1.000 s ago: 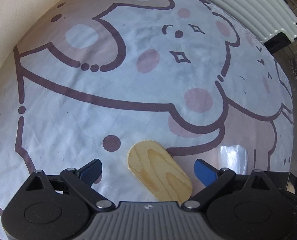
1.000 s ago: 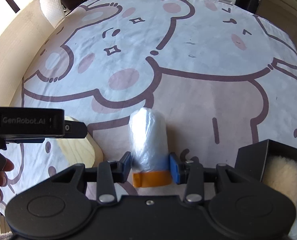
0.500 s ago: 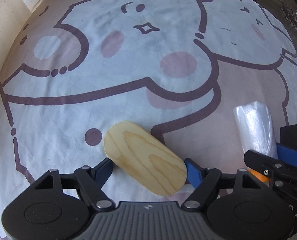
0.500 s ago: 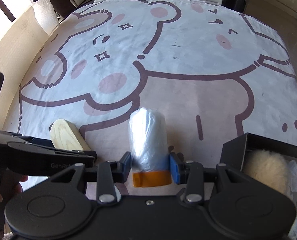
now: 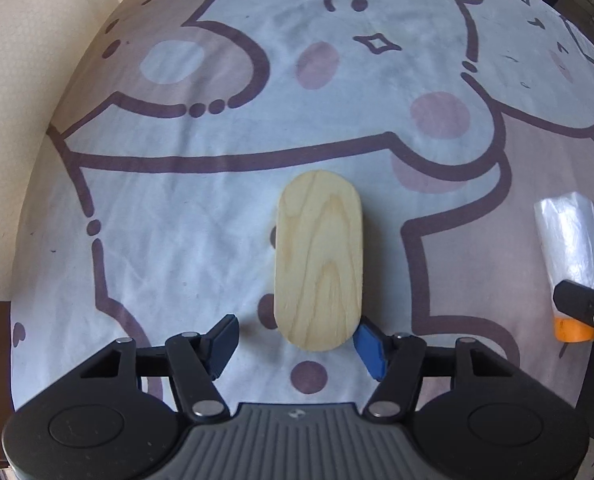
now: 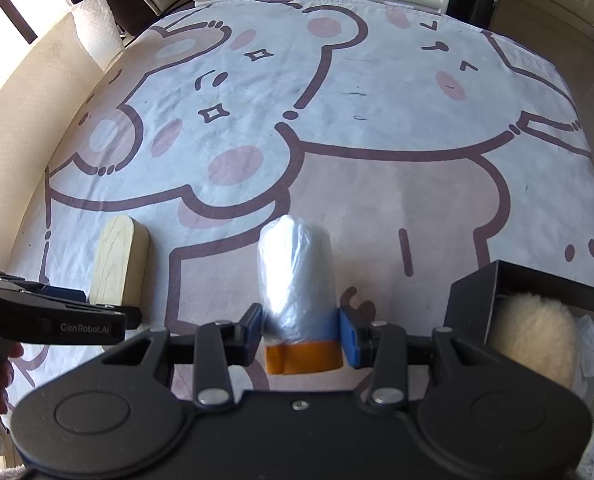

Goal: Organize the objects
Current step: 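Close the left gripper on the wooden block while the right gripper grasps the white bottle, then lift the wooden block and white bottle and carry both over the black box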

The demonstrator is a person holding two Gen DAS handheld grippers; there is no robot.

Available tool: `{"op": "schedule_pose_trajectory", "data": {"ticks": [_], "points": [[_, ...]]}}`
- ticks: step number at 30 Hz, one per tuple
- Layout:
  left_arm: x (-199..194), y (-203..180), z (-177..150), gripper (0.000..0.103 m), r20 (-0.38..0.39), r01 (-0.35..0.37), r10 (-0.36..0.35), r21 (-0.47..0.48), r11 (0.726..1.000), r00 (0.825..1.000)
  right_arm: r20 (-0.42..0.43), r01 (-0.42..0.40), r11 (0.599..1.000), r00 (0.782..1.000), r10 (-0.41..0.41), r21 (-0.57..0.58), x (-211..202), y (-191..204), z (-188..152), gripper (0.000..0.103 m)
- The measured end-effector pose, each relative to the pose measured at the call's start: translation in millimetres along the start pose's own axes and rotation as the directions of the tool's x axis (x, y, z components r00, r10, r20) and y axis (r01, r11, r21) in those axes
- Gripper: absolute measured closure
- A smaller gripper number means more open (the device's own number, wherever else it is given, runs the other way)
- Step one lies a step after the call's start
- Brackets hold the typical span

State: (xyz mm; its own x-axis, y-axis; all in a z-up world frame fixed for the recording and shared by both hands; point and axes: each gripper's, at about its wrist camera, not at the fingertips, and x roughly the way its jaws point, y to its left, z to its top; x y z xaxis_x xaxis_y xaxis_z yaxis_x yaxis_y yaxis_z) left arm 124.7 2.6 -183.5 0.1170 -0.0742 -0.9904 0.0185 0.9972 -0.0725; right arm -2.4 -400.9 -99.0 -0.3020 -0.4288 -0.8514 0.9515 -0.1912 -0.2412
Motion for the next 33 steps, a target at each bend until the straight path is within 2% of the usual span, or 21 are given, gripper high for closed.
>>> {"op": "schedule_pose_trajectory", "data": {"ticks": [3,6,9,12,16,25,33], "points": [[-5.9,9.0,-1.4,0.044,0.029,0.036,-0.036,-0.031,0.999,0.999,0.003,-0.009,1.000,1.000,0.009,-0.010,-0.7,4.6,0.5,0.062],[-14.5,15.3,1.7,0.045,0.096,0.089,-0.083,-0.065,0.994,0.992,-0.001,-0.015,1.000,1.000,0.015,-0.019,0.0,7.6,0.5,0.062],[-14.9,12.2,8.6,0.045,0.123,0.126,-0.113,-0.098,0.987,0.986,-0.008,-0.013,1.000,1.000,0.012,-0.024,2.0,7.3,0.4,0.062],[-9.0,-9.0,20.1,0.045,0.130,0.120,-0.106,-0.110,0.987,0.986,-0.021,-0.004,1.000,1.000,0.004,-0.024,6.1,4.2,-0.2,0.062],[-1.4,-9.8,23.6,0.055,0.122,0.095,-0.080,-0.120,0.988,0.989,-0.037,0.003,1.000,0.999,-0.004,-0.021,12.0,0.3,-0.2,0.062],[-0.6,-9.9,25.1,0.057,0.109,0.095,-0.086,-0.085,0.992,0.990,-0.047,0.006,1.000,0.999,-0.008,-0.028,17.8,2.8,2.3,0.062],[-22.7,-9.5,21.2,0.057,0.192,0.127,-0.109,-0.083,0.989,0.975,0.004,0.024,1.000,1.000,-0.024,-0.007,3.7,1.4,3.1,0.062]]}}
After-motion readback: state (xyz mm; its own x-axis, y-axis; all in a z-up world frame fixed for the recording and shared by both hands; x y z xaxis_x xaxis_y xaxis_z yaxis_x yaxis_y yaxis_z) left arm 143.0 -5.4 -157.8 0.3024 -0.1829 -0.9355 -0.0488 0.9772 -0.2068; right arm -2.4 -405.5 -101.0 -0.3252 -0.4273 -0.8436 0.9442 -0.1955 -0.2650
